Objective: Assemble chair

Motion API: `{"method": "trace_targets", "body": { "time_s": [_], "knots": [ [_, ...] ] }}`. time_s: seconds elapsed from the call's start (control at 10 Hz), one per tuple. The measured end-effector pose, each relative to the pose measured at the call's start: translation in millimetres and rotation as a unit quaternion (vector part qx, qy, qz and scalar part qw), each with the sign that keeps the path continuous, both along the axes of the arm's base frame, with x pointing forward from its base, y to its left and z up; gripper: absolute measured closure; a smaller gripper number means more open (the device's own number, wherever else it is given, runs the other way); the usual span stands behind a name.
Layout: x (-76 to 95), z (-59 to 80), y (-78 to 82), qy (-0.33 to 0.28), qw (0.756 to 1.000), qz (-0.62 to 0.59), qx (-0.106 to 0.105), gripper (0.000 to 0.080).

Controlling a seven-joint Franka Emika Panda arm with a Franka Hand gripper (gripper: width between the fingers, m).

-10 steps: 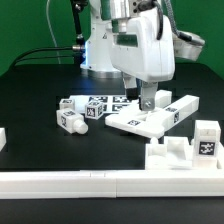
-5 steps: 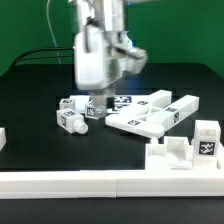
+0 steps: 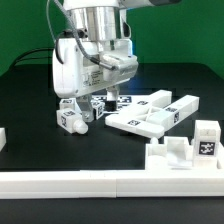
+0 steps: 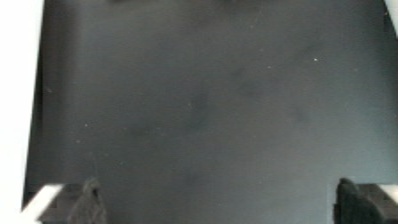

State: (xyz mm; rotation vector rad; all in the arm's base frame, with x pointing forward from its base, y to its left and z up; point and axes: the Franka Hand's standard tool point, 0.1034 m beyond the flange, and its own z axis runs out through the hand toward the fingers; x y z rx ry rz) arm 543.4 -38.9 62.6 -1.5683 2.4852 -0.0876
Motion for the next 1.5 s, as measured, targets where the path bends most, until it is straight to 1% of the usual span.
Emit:
{"method": "trace_targets", "body": {
  "time_s": [0.1,0.3,0.4,0.5,0.7,1.0,1.1,1.2,1.3,1.4,1.5],
  "knots": [
    [-8.0,-4.3,-14.8,-0.011,1.0,-0.009,-0.005,0.015],
    [-51.4,-21.2,-56.2,-0.013,0.999,-0.002,-0.031,0.015],
    [-61.6,-23.6,-62.8,-0.009,0.999,-0.013,-0.032,0.015],
    [-67.9,-24.0,-61.2,-0.007,0.999,-0.016,-0.037,0.015],
    [-66.6,-25.7,-49.2,-0.007,0.999,-0.011,-0.034,0.015],
    [-65.7,-24.9,-43.8,-0.009,0.999,-0.006,-0.036,0.015],
    [-67.2,-29.3,-38.2,-0.006,0.999,-0.005,-0.038,0.015],
    [-71.4,-38.2,-33.6,0.003,0.999,-0.003,-0.039,0.015],
    [-74.9,-44.8,-33.1,0.01,0.999,-0.001,-0.041,0.015],
    [-77.5,-48.3,-34.1,0.014,0.999,-0.001,-0.042,0.015],
    [-77.9,-48.6,-35.6,0.014,0.999,-0.002,-0.043,0.015]
  ]
}}
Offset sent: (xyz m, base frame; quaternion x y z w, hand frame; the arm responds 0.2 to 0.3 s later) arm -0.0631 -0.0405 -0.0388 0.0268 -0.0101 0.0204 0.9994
